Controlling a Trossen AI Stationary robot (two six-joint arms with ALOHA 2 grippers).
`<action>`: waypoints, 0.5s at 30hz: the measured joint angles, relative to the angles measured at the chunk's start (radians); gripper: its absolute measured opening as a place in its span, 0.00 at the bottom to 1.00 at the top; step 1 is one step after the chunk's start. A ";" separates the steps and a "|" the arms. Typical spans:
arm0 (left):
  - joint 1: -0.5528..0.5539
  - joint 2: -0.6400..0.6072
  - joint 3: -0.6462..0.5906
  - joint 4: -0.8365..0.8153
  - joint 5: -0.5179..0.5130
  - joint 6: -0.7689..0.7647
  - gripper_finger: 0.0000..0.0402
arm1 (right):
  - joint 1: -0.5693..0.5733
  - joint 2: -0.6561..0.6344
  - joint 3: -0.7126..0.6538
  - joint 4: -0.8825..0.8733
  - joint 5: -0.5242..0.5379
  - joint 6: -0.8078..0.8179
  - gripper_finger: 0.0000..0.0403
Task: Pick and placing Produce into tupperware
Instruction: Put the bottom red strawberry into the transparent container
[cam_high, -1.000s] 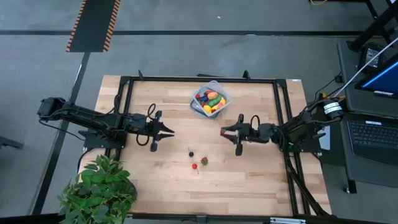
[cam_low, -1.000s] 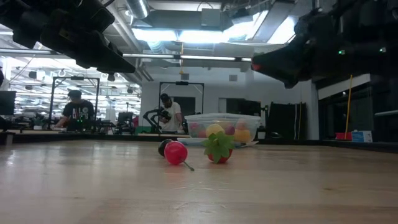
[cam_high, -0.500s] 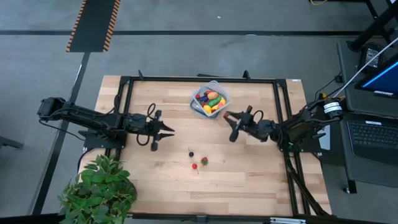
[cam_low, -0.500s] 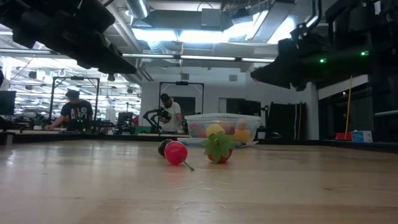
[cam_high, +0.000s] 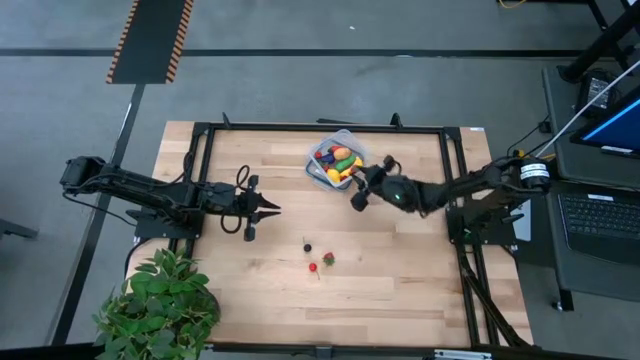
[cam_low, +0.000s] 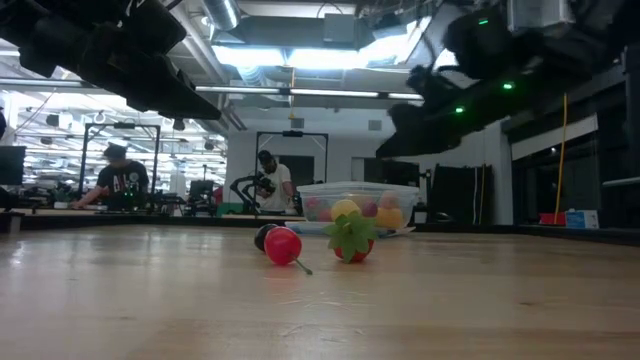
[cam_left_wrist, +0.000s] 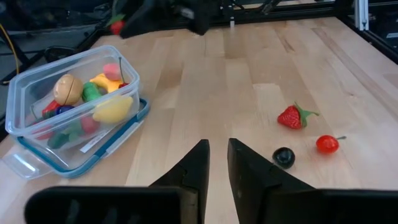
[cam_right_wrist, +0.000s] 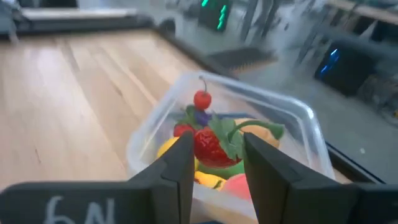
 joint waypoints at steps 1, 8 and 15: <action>0.000 0.000 0.000 0.000 0.000 0.000 0.12 | -0.026 0.000 0.025 -0.052 -0.040 0.000 0.29; 0.000 0.000 0.000 0.000 0.000 0.000 0.09 | -0.182 0.000 0.220 -0.439 -0.242 -0.056 0.29; 0.001 0.000 0.000 0.005 0.000 0.000 0.07 | -0.299 0.006 0.399 -0.763 -0.399 -0.110 0.29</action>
